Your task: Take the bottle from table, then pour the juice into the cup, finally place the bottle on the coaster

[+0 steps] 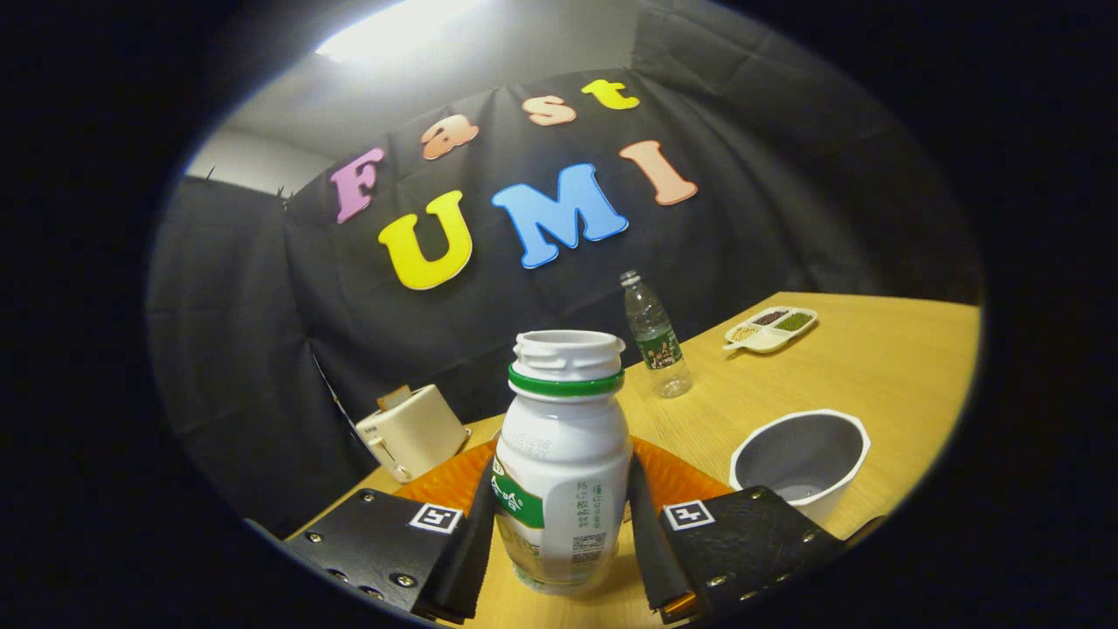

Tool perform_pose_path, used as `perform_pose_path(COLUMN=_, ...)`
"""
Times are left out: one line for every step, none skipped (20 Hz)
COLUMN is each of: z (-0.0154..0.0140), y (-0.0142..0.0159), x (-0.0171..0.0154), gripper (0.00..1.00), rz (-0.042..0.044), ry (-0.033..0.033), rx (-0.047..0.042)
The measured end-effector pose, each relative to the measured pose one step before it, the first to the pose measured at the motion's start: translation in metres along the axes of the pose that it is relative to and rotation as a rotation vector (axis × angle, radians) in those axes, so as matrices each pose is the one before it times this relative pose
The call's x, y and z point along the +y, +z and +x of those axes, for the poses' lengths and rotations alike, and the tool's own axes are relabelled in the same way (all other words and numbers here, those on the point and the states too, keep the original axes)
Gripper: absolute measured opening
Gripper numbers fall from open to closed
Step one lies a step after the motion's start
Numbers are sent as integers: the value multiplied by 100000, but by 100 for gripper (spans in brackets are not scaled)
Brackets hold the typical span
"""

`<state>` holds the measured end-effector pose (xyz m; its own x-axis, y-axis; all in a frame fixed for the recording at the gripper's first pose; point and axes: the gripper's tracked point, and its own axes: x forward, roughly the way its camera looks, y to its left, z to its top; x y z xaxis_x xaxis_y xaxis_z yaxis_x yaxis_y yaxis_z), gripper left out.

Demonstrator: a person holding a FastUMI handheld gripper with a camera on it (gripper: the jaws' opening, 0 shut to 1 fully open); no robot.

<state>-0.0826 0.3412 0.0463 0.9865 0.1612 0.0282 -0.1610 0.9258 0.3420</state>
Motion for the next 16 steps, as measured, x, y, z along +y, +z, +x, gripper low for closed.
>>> perform_pose_path(z=256, y=22, x=216, gripper=69, rz=-4743, ry=-398, rx=-49)
perform_pose_path(z=313, y=293, x=517, gripper=69, rz=-3448, ry=219, rx=22)
perform_pose_path(z=208, y=-20, x=303, gripper=69, rz=-3305, ry=-269, rx=166)
perform_pose_path(z=345, y=-217, x=-30, gripper=69, rz=-4523, ry=-1260, rx=334)
perform_pose_path(z=345, y=-117, x=-65, gripper=69, rz=-4196, ry=-1569, rx=137)
perform_pose_path(z=204, y=-415, x=157, gripper=69, rz=-3344, ry=-623, rx=-216)
perform_pose_path(z=487, y=184, x=344, gripper=69, rz=-3157, ry=-397, rx=-165)
perform_pose_path(z=394, y=-19, x=156, gripper=69, rz=-2737, ry=-911, rx=-187)
perform_pose_path(z=369, y=169, x=98, gripper=69, rz=-2815, ry=-908, rx=-221)
perform_pose_path(z=468, y=377, x=86, gripper=69, rz=-3035, ry=-1092, rx=-781)
perform_pose_path(z=560, y=543, x=118, gripper=69, rz=-2425, ry=-776, rx=-1114)
perform_pose_path(z=415, y=297, x=222, gripper=69, rz=-925, ry=-149, rx=-909)
perform_pose_path(z=656, y=498, x=341, gripper=69, rz=-584, ry=498, rx=-900)
perform_pose_path(z=606, y=255, x=-13, gripper=69, rz=-330, ry=-85, rx=-399)
perform_pose_path(z=480, y=204, x=-23, gripper=69, rz=-343, ry=-434, rx=-189)
perform_pose_path(z=580, y=54, x=-148, gripper=69, rz=-157, ry=-219, rx=-157)
